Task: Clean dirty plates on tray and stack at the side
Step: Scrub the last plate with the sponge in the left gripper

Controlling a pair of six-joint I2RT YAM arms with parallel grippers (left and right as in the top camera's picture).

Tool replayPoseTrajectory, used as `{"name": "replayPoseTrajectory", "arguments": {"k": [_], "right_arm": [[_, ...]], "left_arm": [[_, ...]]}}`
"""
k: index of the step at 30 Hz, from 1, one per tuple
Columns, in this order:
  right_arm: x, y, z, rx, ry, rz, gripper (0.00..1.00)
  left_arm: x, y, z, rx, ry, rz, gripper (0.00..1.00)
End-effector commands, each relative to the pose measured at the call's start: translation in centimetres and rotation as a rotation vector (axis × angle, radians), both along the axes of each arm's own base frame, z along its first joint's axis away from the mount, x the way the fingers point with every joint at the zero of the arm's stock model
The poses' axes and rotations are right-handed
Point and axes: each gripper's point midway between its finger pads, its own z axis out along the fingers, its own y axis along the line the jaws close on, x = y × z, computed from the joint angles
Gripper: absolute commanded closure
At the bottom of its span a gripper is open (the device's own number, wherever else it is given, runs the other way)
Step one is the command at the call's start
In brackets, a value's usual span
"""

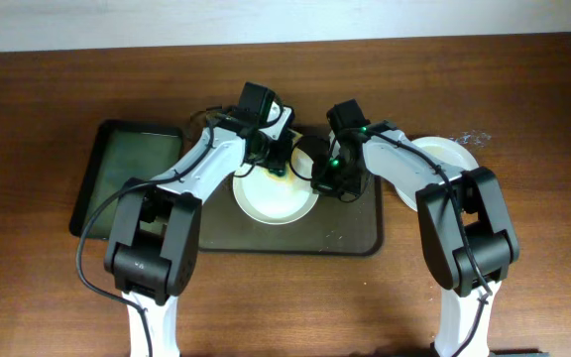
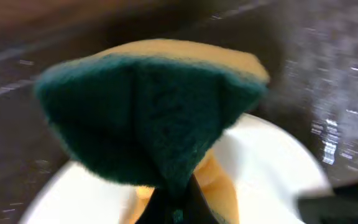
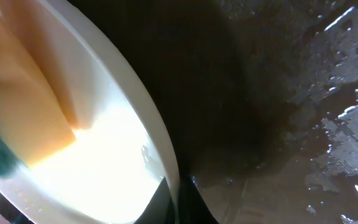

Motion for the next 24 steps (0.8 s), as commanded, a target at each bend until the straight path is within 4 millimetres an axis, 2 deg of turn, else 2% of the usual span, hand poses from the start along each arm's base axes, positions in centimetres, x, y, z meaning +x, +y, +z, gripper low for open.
{"name": "replayPoseTrajectory", "arguments": {"k": [1, 3, 4, 5, 6, 7, 8, 10, 12, 16, 18, 19, 20, 21, 23, 24], "right_arm": [[-1.2, -1.6, -2.6, -0.081, 0.050, -0.005, 0.96], [-1.1, -1.6, -2.7, -0.081, 0.049, -0.005, 0.96], [-1.2, -1.6, -2.7, -0.081, 0.050, -0.005, 0.96], [-1.1, -1.6, -2.7, -0.081, 0.049, -0.005, 0.96], [-1.1, -1.6, -2.7, -0.081, 0.049, -0.005, 0.96], [-1.1, -1.6, -2.7, -0.081, 0.049, -0.005, 0.96], [-1.1, -1.6, -2.7, -0.081, 0.049, -0.005, 0.96], [-1.1, -1.6, -2.6, -0.081, 0.049, -0.005, 0.96], [-1.1, -1.6, -2.6, -0.080, 0.049, -0.005, 0.96], [-1.2, -1.6, -2.6, -0.080, 0.050, -0.005, 0.96], [-1.2, -1.6, -2.6, -0.081, 0.050, -0.005, 0.96], [-1.2, -1.6, -2.6, -0.081, 0.050, -0.005, 0.96], [-1.2, -1.6, -2.6, -0.081, 0.050, -0.005, 0.96], [-1.2, -1.6, -2.6, -0.081, 0.050, -0.005, 0.96], [-1.2, -1.6, -2.6, -0.081, 0.050, -0.005, 0.96], [-1.2, -1.6, -2.6, -0.081, 0.050, -0.005, 0.96]], "left_arm": [[2.2, 6.9, -1.1, 0.317, -0.087, 0.294, 1.00], [1.3, 9.8, -1.1, 0.434, -0.073, 0.430, 1.00], [0.4, 9.5, -1.5, 0.418, -0.026, 0.408, 1.00], [-0.7, 8.5, -2.1, 0.380, 0.037, 0.350, 1.00], [-2.4, 6.4, -2.6, 0.295, 0.124, 0.219, 1.00], [-5.3, 3.2, -2.7, 0.145, 0.245, 0.028, 1.00], [-7.1, 1.5, -2.3, 0.053, 0.310, -0.069, 1.00], [-10.0, -0.9, -1.0, -0.108, 0.396, -0.229, 1.00], [-11.6, -2.3, 0.1, -0.214, 0.446, -0.295, 1.00], [-10.3, -2.8, 0.1, -0.232, 0.400, -0.276, 1.00], [-8.5, -2.8, -0.2, -0.207, 0.317, -0.274, 1.00], [-6.3, -1.6, -1.1, -0.110, 0.251, -0.178, 1.00], [-5.0, -0.4, -1.6, -0.037, 0.213, -0.103, 1.00], [-2.7, 2.0, -2.1, 0.090, 0.136, 0.024, 1.00], [-0.2, 5.4, -2.0, 0.255, 0.029, 0.180, 1.00], [1.3, 8.7, -1.3, 0.401, -0.059, 0.333, 1.00]]}}
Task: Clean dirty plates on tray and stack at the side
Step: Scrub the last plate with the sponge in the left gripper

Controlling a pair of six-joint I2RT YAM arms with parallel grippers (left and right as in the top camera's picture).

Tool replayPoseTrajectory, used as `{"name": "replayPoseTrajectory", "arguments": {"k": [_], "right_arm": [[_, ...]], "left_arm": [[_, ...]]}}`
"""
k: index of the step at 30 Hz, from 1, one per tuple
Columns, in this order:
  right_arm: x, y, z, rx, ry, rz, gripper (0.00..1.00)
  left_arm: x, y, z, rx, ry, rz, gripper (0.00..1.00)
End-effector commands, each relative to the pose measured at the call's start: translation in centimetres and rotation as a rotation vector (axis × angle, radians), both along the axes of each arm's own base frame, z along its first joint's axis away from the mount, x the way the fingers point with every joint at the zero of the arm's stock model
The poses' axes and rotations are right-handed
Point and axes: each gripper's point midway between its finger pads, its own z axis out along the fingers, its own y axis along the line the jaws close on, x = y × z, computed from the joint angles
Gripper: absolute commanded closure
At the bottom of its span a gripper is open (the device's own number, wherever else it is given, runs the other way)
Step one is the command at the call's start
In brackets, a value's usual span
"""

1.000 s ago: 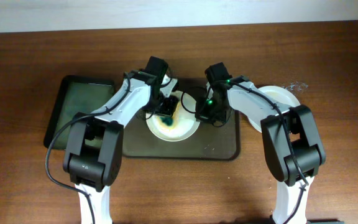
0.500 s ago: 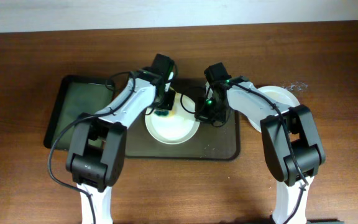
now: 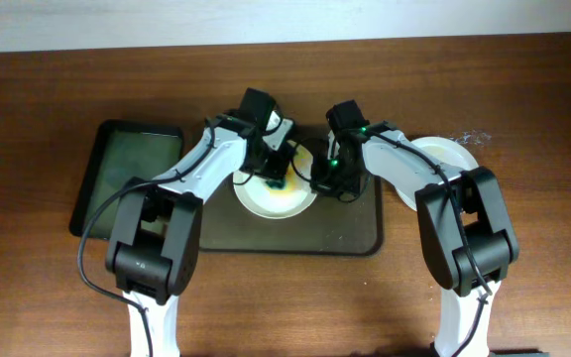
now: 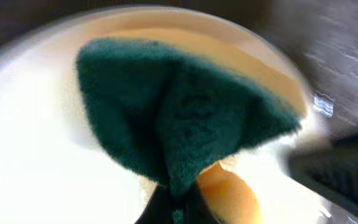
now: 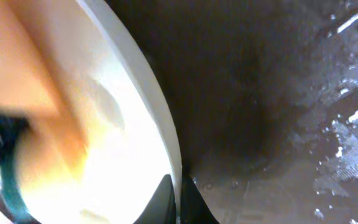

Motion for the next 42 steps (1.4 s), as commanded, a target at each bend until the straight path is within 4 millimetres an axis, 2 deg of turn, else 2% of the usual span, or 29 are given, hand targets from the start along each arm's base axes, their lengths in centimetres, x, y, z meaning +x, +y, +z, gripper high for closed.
{"name": "replayPoseTrajectory", "arguments": {"k": [1, 2, 3, 6, 8, 10, 12, 14, 17, 18, 21, 22, 25, 27, 28, 31, 32, 35, 37, 38, 42], "right_arm": [[-1.2, -1.7, -2.7, -0.089, 0.054, -0.009, 0.96], [-1.2, -1.7, -2.7, -0.089, 0.054, -0.009, 0.96], [-1.2, -1.7, -2.7, -0.089, 0.053, -0.009, 0.96], [-1.2, -1.7, -2.7, -0.089, 0.053, -0.009, 0.96], [-1.2, -1.7, -2.7, -0.089, 0.053, -0.009, 0.96], [-1.2, -1.7, -2.7, -0.089, 0.053, -0.009, 0.96], [-1.2, -1.7, -2.7, -0.088, 0.053, -0.010, 0.96], [-1.2, -1.7, -2.7, -0.088, 0.053, -0.010, 0.96], [-1.2, -1.7, -2.7, -0.088, 0.054, -0.010, 0.96], [-1.2, -1.7, -2.7, -0.088, 0.054, -0.010, 0.96], [-1.2, -1.7, -2.7, -0.088, 0.054, -0.010, 0.96], [-1.2, -1.7, -2.7, -0.088, 0.054, -0.010, 0.95], [-1.2, -1.7, -2.7, -0.089, 0.054, -0.009, 0.96], [-1.2, -1.8, -2.7, -0.093, 0.054, -0.010, 0.96], [-1.3, -1.8, -2.7, -0.093, 0.055, -0.010, 0.96], [-1.3, -1.8, -2.8, -0.092, 0.055, -0.010, 0.96], [-1.3, -1.8, -2.8, -0.092, 0.055, -0.010, 0.96], [-1.3, -1.8, -2.8, -0.092, 0.055, -0.010, 0.96], [-1.3, -1.8, -2.8, -0.092, 0.055, -0.010, 0.96], [-1.3, -1.8, -2.8, -0.092, 0.055, -0.010, 0.96], [-1.3, -1.8, -2.8, -0.092, 0.055, -0.010, 0.96]], "left_arm": [[4.3, 9.9, 0.3, 0.465, -0.220, 0.403, 1.00], [4.1, 11.7, 0.8, 0.547, -0.244, 0.482, 1.00], [3.7, 12.2, 0.9, 0.573, -0.239, 0.498, 1.00], [1.4, 12.4, 0.1, 0.600, -0.135, 0.449, 1.00], [-0.9, 10.4, -1.2, 0.520, 0.005, 0.264, 1.00], [-4.1, 7.1, -2.0, 0.354, 0.155, 0.037, 1.00], [-8.0, 2.5, -1.2, 0.076, 0.289, -0.234, 1.00], [-9.6, 0.2, 0.0, -0.089, 0.310, -0.377, 1.00], [-8.4, -0.3, -0.1, -0.100, 0.255, -0.376, 1.00], [-7.2, -0.6, -0.2, -0.098, 0.209, -0.360, 1.00], [-2.0, 0.9, -1.0, 0.039, 0.054, -0.142, 1.00], [0.5, 1.6, -0.9, 0.087, -0.034, -0.061, 1.00], [5.9, 1.9, 0.9, 0.121, -0.268, 0.032, 1.00], [8.5, 3.3, 2.1, 0.175, -0.376, 0.158, 1.00], [8.8, 4.1, 2.2, 0.211, -0.389, 0.199, 1.00], [6.1, 4.4, 0.7, 0.242, -0.273, 0.179, 1.00], [4.5, 3.5, 0.0, 0.211, -0.201, 0.143, 1.00], [0.0, -0.7, -0.5, 0.000, 0.005, 0.025, 1.00], [-2.0, -2.9, 0.0, -0.120, 0.089, -0.032, 1.00], [-3.5, -5.1, 1.0, -0.236, 0.151, -0.081, 1.00], [-3.4, -6.7, 1.5, -0.275, 0.119, -0.116, 1.00]]}}
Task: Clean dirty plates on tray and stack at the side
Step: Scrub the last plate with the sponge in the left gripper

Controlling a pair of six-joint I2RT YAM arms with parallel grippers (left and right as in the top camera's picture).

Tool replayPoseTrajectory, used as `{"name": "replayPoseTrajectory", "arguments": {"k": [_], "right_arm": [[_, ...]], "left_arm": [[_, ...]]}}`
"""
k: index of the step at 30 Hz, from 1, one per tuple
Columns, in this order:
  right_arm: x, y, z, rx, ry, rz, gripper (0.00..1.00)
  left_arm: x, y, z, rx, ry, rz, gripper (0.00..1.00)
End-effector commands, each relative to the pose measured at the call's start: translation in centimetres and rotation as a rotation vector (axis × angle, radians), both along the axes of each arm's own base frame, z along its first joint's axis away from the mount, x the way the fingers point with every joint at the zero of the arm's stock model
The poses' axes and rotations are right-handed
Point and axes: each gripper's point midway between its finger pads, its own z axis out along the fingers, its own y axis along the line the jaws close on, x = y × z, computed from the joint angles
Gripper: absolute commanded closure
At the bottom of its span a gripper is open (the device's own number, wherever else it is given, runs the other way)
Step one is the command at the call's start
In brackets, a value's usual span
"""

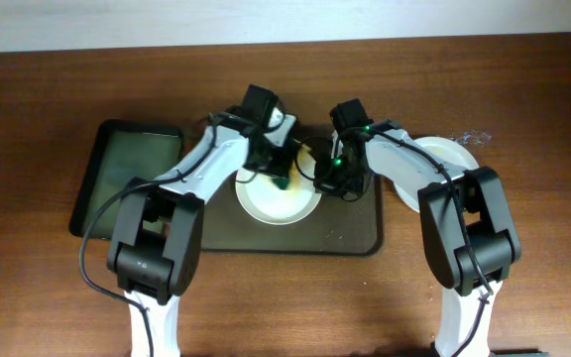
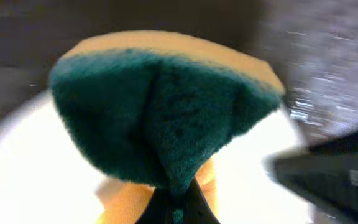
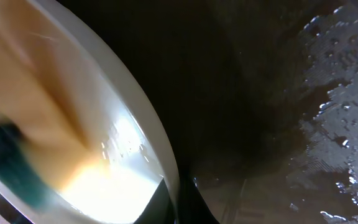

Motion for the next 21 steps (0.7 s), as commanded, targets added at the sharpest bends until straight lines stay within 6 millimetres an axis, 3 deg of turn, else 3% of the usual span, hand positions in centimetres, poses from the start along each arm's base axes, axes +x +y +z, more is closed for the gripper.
{"name": "replayPoseTrajectory", "arguments": {"k": [1, 3, 5, 8, 10, 12, 15, 21], "right_arm": [[-1.3, -1.2, -2.7, -0.084, 0.044, 0.006, 0.96], [-1.3, -1.2, -2.7, -0.084, 0.044, 0.006, 0.96], [-1.3, -1.2, -2.7, -0.084, 0.044, 0.006, 0.96], [-1.3, -1.2, -2.7, -0.084, 0.044, 0.006, 0.96], [-1.3, -1.2, -2.7, -0.084, 0.044, 0.006, 0.96], [-1.3, -1.2, -2.7, -0.084, 0.044, 0.006, 0.96], [-1.3, -1.2, -2.7, -0.084, 0.044, 0.006, 0.96], [-1.3, -1.2, -2.7, -0.084, 0.044, 0.006, 0.96]], "left_arm": [[-2.2, -4.2, 0.4, -0.161, 0.056, -0.092, 1.00], [-0.3, -3.8, 0.4, -0.125, -0.024, -0.058, 1.00], [1.7, -2.2, -0.2, -0.018, -0.105, 0.006, 1.00], [4.5, 1.8, -0.6, 0.200, -0.222, 0.156, 1.00], [6.5, 5.7, -0.1, 0.396, -0.334, 0.283, 1.00], [7.3, 8.9, 0.8, 0.545, -0.402, 0.406, 1.00], [6.4, 11.2, 1.0, 0.655, -0.396, 0.480, 1.00], [1.2, 11.6, -1.3, 0.681, -0.152, 0.420, 1.00]]}}
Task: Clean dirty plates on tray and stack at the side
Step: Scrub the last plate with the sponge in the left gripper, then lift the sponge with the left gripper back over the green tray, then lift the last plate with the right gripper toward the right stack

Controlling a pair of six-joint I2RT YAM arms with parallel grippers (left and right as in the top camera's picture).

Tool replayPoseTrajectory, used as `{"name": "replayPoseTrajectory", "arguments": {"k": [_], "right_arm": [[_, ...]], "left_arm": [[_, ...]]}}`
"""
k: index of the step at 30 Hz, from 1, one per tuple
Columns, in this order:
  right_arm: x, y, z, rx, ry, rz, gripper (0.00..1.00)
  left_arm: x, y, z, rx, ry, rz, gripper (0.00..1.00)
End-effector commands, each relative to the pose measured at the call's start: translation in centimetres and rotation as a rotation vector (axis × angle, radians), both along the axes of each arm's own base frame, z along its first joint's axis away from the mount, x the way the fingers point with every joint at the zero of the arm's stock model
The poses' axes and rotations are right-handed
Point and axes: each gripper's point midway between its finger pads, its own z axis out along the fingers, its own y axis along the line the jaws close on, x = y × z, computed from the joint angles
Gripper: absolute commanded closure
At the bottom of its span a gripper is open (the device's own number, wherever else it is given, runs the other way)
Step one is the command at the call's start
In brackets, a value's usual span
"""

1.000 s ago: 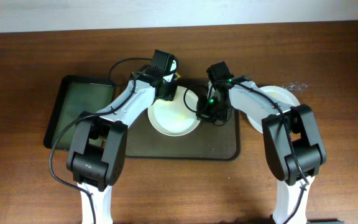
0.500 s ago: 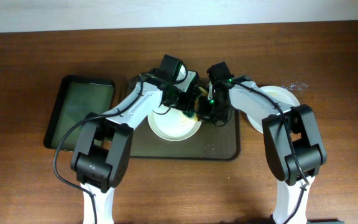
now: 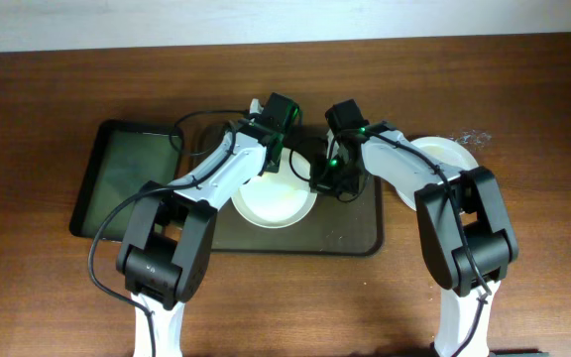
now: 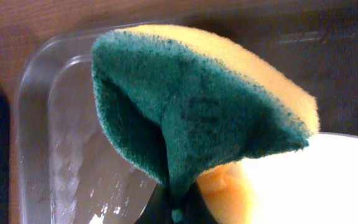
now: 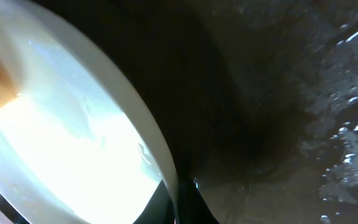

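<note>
A white plate (image 3: 274, 201) lies on the dark wet tray (image 3: 350, 233). My right gripper (image 5: 178, 200) is shut on the plate's right rim (image 5: 166, 163), also seen from above (image 3: 323, 179). My left gripper (image 4: 178, 208) is shut on a folded green-and-yellow sponge (image 4: 197, 102). It hangs just past the plate's far edge (image 3: 278, 121), over a clear water container (image 4: 55, 149). A stack of white plates (image 3: 446, 157) sits on the table to the right of the tray.
A second dark tray (image 3: 127, 183) lies to the left. Water drops cover the tray floor (image 5: 328, 124) beside the held plate. Both arms meet closely over the tray's far side. The brown table (image 3: 523, 258) surrounds everything.
My left gripper with the sponge has moved from the plate's far part to beyond its far rim, over the clear container. The right gripper still pinches the plate's rim.
The sponge was at the plate's far edge with the right gripper holding the rim. Then it was pressed down inside the plate, then back at the far part. Now it is off the plate, which looks white and wet.
</note>
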Motion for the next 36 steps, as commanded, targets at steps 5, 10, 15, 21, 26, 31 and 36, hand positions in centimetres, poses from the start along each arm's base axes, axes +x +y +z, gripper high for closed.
{"name": "replayPoseTrajectory", "arguments": {"k": [5, 10, 15, 21, 26, 31, 36], "right_arm": [[-1.4, -1.9, -2.8, -0.095, 0.062, -0.013, 0.96], [-1.4, -1.9, -2.8, -0.095, 0.062, -0.013, 0.96], [-1.4, -1.9, -2.8, -0.094, 0.061, -0.010, 0.96], [-1.4, -1.9, -2.8, -0.095, 0.062, -0.010, 0.96], [-1.4, -1.9, -2.8, -0.095, 0.061, -0.010, 0.96], [-1.5, -1.7, -2.5, -0.093, 0.056, -0.005, 0.96], [-1.3, -2.5, 0.7, -0.124, -0.005, 0.011, 0.96]], "left_arm": [[-8.5, -2.7, -2.8, -0.231, 0.461, -0.207, 1.00], [-11.1, -7.7, -0.9, -0.519, 0.580, -0.445, 1.00], [-5.6, -6.4, 2.6, -0.508, 0.423, -0.372, 1.00], [2.2, -1.3, 9.5, -0.517, 0.179, -0.191, 1.00], [3.5, 2.4, 9.8, -0.501, 0.147, -0.115, 1.00], [3.5, 3.6, 9.5, -0.464, 0.148, -0.089, 1.00], [3.6, 3.6, 9.5, -0.464, 0.147, -0.089, 1.00]]}}
